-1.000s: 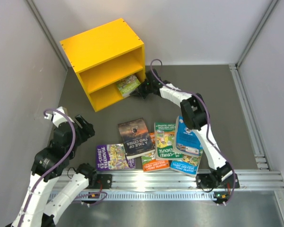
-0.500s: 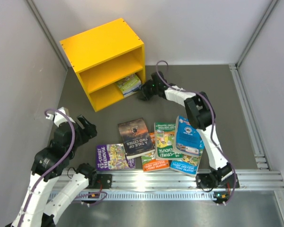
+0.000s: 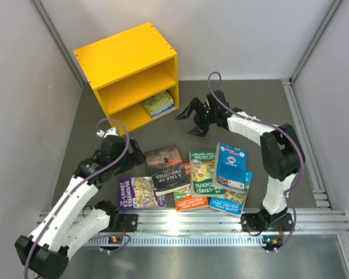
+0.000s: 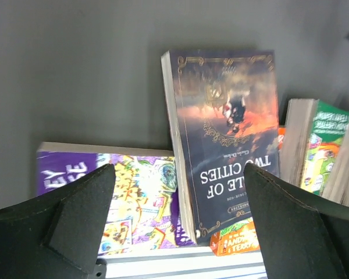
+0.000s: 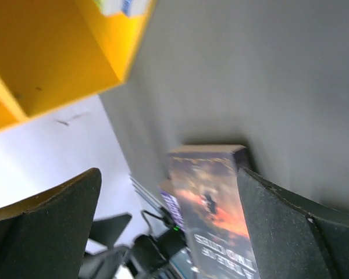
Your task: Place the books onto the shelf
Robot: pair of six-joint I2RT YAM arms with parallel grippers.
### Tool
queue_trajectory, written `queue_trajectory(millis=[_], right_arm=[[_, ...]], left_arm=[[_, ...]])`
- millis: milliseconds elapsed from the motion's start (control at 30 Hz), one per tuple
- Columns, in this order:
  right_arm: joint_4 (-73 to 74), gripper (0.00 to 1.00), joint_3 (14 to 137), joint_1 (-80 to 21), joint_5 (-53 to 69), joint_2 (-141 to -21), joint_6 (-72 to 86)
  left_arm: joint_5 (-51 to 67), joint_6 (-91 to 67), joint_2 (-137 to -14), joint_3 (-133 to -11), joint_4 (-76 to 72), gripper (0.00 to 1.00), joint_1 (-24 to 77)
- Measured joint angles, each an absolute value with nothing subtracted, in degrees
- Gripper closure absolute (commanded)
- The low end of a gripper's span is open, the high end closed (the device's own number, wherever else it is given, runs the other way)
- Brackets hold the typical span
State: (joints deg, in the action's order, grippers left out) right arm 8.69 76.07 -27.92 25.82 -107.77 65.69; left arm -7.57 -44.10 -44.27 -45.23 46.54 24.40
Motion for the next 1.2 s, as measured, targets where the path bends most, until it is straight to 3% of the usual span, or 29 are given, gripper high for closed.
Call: queue_trajectory(millis=[633,733,800,833,900,933,967,1000,1033,1067,1200], right_arm=[[22.5,0.0,78.2,-32.2,30.5,-116.6,48.1],[23.3,0.01,79.0,-33.9,31.7,-117.1,46.8],[23.5,0.05,79.0,-34.7,32.8,-117.4,46.1],[23.5,0.11,79.0,-35.0,33.3,-117.5,46.0],[23.1,0.21,78.4,-35.6,34.2,-117.6,45.6],[22.7,0.36,77.9,-36.0,34.7,-117.6,45.6],[22.4,0.43,77.1,-36.4,35.3,-117.6,45.3],[22.5,0.5,76.4,-36.9,35.0,-117.6,45.0],[22.3,0.65,75.7,-37.0,35.4,-117.6,45.2],[22.0,0.72,75.4,-37.1,35.8,-117.7,45.1],[20.6,1.0,75.6,-36.7,38.4,-117.0,45.6]], left_arm=[[7.6,-51.2,-67.5,-30.3,17.1,0.01,24.4],[8.6,-51.9,-69.3,-29.5,13.0,0.07,24.3],[9.9,-52.7,-70.2,-28.8,10.0,0.19,24.3],[10.2,-53.0,-70.7,-28.5,8.5,0.22,24.3],[11.3,-53.7,-71.7,-27.9,6.0,0.42,24.2],[11.6,-53.9,-72.4,-27.8,5.0,0.51,24.1],[12.1,-54.2,-72.9,-27.7,3.9,0.63,24.0],[12.1,-54.2,-73.0,-27.7,3.1,0.86,23.8],[12.4,-54.3,-73.0,-27.7,2.5,0.95,23.5],[12.9,-54.2,-73.0,-27.9,1.8,1.0,23.4],[12.6,-54.1,-72.1,-28.1,2.8,1.0,23.3]])
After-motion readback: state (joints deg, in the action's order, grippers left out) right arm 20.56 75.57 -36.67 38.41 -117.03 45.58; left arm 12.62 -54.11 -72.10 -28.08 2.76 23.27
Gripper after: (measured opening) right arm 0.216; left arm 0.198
